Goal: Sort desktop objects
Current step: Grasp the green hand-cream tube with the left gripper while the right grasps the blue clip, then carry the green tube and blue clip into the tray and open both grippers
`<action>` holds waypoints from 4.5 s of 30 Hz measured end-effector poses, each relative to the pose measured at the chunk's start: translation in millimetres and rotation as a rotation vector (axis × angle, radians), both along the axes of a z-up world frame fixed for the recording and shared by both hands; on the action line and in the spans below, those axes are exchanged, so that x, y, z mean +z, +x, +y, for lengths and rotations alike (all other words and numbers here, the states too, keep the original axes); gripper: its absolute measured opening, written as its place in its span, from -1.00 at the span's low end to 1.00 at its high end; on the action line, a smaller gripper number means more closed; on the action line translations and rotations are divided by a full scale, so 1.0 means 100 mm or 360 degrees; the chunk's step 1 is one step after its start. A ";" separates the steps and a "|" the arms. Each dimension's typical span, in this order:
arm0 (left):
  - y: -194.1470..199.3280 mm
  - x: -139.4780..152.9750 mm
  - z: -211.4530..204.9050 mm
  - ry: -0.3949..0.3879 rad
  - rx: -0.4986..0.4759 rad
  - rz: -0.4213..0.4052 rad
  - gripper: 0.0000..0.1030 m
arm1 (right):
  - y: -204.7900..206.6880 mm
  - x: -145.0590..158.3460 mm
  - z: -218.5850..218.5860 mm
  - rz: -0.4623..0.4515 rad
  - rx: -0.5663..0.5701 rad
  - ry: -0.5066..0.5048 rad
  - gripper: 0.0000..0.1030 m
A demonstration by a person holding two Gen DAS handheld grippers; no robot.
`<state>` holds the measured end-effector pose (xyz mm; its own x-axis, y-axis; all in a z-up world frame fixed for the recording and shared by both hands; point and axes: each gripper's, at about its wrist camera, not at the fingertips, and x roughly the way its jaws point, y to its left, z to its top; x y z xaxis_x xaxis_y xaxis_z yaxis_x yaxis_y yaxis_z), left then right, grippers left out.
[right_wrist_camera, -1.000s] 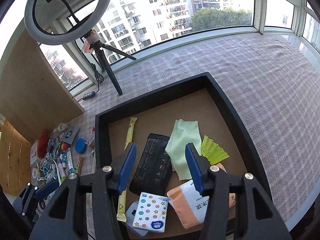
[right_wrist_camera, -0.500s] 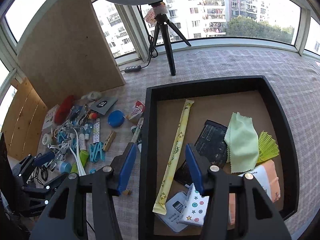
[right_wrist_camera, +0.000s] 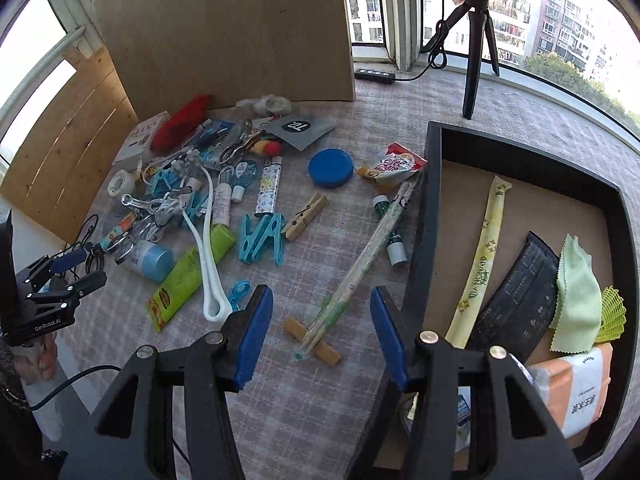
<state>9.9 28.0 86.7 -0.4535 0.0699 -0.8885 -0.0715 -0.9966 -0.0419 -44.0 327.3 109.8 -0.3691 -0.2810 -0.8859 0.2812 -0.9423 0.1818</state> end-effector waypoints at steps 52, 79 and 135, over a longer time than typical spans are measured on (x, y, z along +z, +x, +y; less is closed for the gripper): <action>-0.41 -0.67 1.02 0.0031 -0.0753 0.0054 -0.21 | 0.04 -0.80 -0.88 -0.0202 -0.0182 0.0279 -0.77; 0.38 -0.34 0.57 0.0223 -0.0213 0.0057 -0.22 | 0.65 -0.24 -0.05 -0.0079 -0.0096 0.0007 -0.78; -0.66 0.65 3.91 0.0137 -0.0563 0.0291 0.33 | -0.25 0.16 2.53 0.0147 -0.0495 -0.0023 -0.28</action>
<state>-55.6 419.4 151.9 -0.5383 0.3208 -0.7793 -0.4236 -0.9024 -0.0789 -69.1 580.6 126.3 -0.5178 -0.1547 -0.8414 -0.0041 -0.9831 0.1832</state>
